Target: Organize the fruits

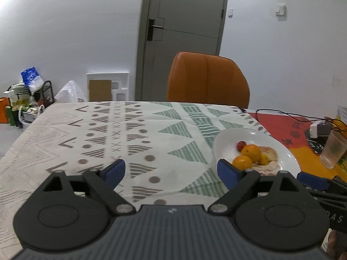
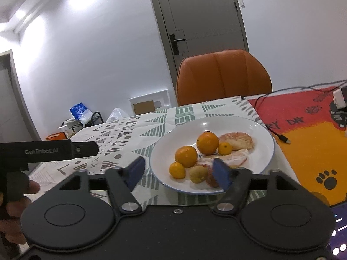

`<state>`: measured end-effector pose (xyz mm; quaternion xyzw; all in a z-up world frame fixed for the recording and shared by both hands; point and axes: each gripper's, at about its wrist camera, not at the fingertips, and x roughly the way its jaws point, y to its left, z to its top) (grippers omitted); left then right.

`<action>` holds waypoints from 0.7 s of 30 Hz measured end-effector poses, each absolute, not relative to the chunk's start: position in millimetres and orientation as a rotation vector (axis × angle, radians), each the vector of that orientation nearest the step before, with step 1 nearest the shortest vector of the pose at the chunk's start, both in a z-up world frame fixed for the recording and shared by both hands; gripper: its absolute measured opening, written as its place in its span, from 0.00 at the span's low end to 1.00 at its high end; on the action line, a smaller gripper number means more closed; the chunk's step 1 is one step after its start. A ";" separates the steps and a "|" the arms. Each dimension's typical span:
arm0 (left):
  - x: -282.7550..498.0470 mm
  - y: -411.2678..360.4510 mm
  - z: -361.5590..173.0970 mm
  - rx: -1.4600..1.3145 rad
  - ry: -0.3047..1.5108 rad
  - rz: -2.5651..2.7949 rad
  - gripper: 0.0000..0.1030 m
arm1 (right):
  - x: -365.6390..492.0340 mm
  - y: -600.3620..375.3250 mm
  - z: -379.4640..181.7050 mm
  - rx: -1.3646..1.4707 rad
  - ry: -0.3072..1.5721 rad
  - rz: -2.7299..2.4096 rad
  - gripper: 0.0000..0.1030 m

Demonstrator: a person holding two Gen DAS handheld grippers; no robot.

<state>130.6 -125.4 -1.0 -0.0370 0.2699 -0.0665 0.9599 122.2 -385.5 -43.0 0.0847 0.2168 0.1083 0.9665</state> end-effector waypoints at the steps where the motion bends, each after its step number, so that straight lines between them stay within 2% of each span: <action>1: 128.2 -122.7 -0.3 -0.072 0.546 -0.129 0.89 | 121.8 -383.1 -42.2 0.169 0.440 0.225 0.71; 2: 125.9 -120.4 0.5 -0.069 0.545 -0.124 0.89 | 121.6 -381.0 -41.3 0.170 0.443 0.229 0.73; 4: 121.0 -116.9 2.2 -0.060 0.542 -0.119 0.90 | 120.2 -376.6 -39.2 0.169 0.444 0.228 0.84; 10: 107.0 -107.1 6.0 -0.030 0.539 -0.110 0.93 | 111.2 -361.6 -30.9 0.145 0.415 0.228 0.98; 21: 81.3 -84.2 11.2 -0.029 0.517 -0.109 0.94 | 96.7 -342.6 -21.7 0.113 0.412 0.241 1.00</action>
